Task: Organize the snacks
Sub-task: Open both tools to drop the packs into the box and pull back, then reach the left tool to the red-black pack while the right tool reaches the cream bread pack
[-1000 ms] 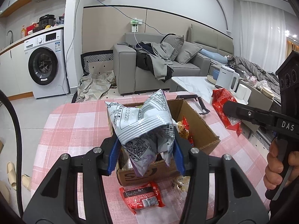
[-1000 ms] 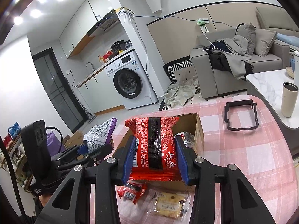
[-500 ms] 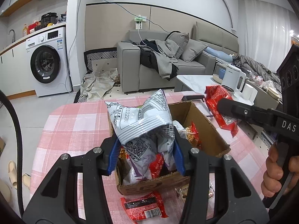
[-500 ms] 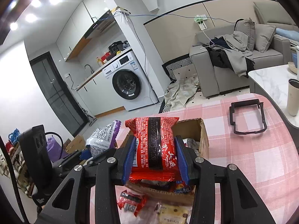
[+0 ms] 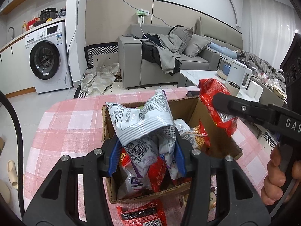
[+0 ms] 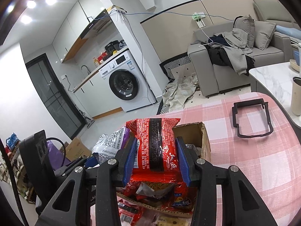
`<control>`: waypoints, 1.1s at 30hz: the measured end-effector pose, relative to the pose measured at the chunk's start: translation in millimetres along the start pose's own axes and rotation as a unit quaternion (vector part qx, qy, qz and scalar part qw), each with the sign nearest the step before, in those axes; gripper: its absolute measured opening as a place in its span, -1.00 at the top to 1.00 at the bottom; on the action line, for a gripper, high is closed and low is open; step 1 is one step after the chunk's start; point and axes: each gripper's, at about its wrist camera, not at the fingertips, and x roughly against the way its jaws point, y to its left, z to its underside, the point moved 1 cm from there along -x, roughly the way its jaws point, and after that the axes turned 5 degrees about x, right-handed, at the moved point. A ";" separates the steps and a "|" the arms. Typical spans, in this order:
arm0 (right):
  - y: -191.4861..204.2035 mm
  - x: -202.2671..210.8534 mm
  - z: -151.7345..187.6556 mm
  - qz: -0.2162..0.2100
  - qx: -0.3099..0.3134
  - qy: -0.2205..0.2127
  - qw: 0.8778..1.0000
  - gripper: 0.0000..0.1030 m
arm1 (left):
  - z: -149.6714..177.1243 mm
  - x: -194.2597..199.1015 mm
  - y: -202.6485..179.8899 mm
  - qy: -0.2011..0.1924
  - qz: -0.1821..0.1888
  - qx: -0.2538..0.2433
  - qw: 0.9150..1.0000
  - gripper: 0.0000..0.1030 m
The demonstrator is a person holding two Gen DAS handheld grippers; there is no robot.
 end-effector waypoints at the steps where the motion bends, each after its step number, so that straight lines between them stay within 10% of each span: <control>1: -0.9 -2.5 0.6 0.001 -0.001 0.002 1.000 0.18 | 1.0 -3.0 0.2 0.002 -0.001 -0.001 1.000 0.10; 14: 2.3 -26.5 6.9 0.012 0.020 0.027 0.999 0.17 | 11.3 -20.6 7.6 0.012 -0.010 -0.001 1.000 -0.02; 19: 3.4 -15.0 7.1 0.017 0.033 0.019 0.999 -0.21 | 14.7 -6.9 13.5 0.000 -0.013 0.000 1.000 -0.61; 24: 2.4 1.7 13.5 0.036 0.054 0.020 0.998 -0.82 | 22.7 14.9 20.0 -0.009 -0.020 -0.001 1.000 -0.72; 33: -2.5 23.2 47.0 0.059 0.067 0.055 0.995 -0.99 | 52.4 62.2 33.2 -0.026 -0.032 0.004 0.999 -0.99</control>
